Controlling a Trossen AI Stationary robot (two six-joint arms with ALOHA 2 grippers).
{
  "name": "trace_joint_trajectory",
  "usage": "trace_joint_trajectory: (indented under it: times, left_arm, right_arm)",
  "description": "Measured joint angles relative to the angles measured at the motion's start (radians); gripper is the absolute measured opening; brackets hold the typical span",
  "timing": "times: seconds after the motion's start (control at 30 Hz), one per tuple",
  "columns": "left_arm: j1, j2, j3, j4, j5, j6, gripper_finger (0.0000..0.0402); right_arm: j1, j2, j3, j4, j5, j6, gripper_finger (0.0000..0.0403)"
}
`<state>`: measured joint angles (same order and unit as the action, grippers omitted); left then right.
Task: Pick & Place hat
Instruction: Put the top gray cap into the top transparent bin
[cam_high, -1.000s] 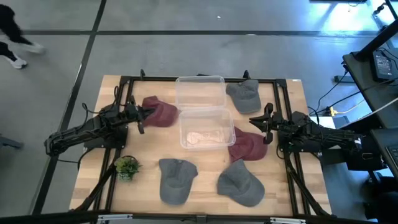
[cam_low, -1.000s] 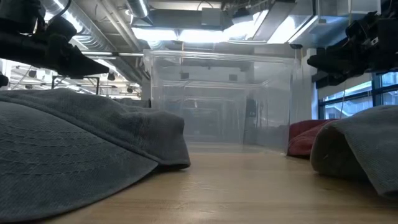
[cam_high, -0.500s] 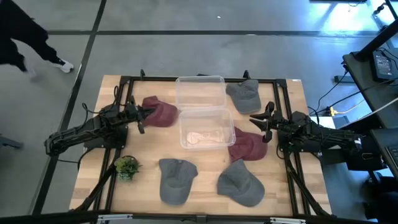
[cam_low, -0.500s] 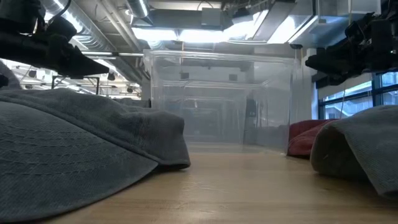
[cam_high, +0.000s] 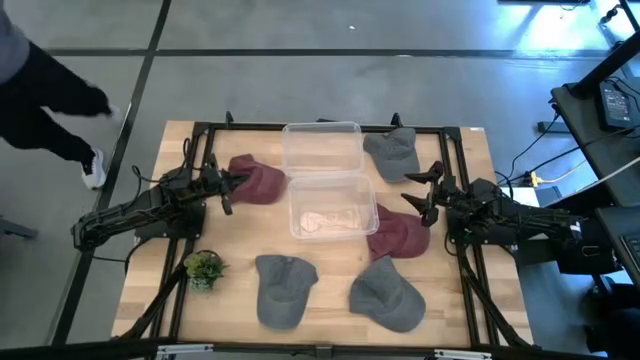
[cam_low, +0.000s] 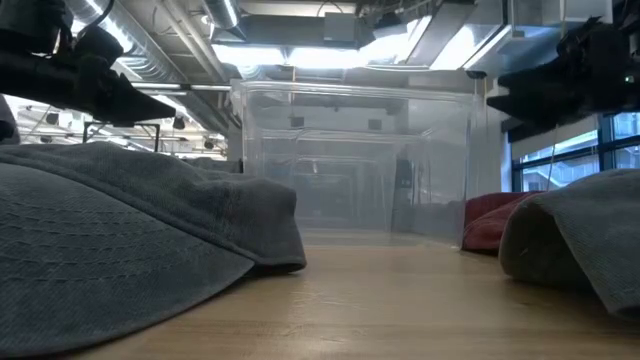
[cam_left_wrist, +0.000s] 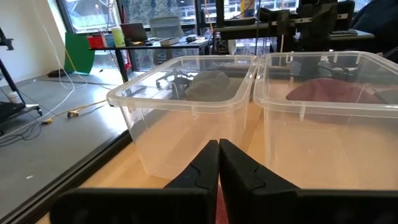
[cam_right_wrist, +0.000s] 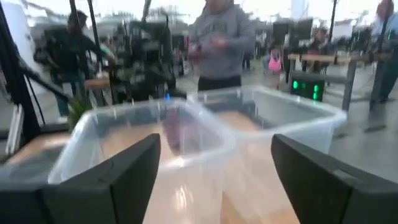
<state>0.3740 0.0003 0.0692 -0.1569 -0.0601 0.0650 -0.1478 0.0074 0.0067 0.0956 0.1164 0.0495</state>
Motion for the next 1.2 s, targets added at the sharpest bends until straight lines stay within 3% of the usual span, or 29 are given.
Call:
trace_joint_trajectory:
  times: [0.2, 0.33, 0.47, 0.77, 0.97, 1.2]
  left_arm:
    - [0.000, 0.000, 0.000, 0.002, 0.001, -0.062, 0.0012]
    - [0.000, 0.000, 0.000, 0.003, 0.001, -0.077, 0.0011]
    - [0.000, 0.000, 0.000, 0.004, 0.001, -0.078, 0.0012]
    - [0.000, 0.000, 0.000, 0.003, 0.001, -0.078, 0.0007]
    - [0.000, 0.000, 0.000, 0.003, 0.001, -0.078, 0.0008]
    - [0.000, 0.000, 0.000, 0.003, 0.001, -0.078, 0.0012]
  right_arm:
    - [0.000, 0.079, 0.101, 0.006, 0.166, 0.026, 0.0298]
    - [-0.020, 0.239, 0.268, -0.181, 0.311, 0.110, 0.0281]
    - [-0.103, 0.457, 0.464, -0.376, 0.351, 0.153, 0.0271]
    - [-0.411, 0.944, 0.846, -0.661, 0.231, 0.101, 0.0269]
    - [-0.667, 1.195, 0.925, -0.617, -0.130, -0.016, 0.0269]
    - [-0.827, 1.448, 0.926, -0.489, -0.083, -0.035, 0.0269]
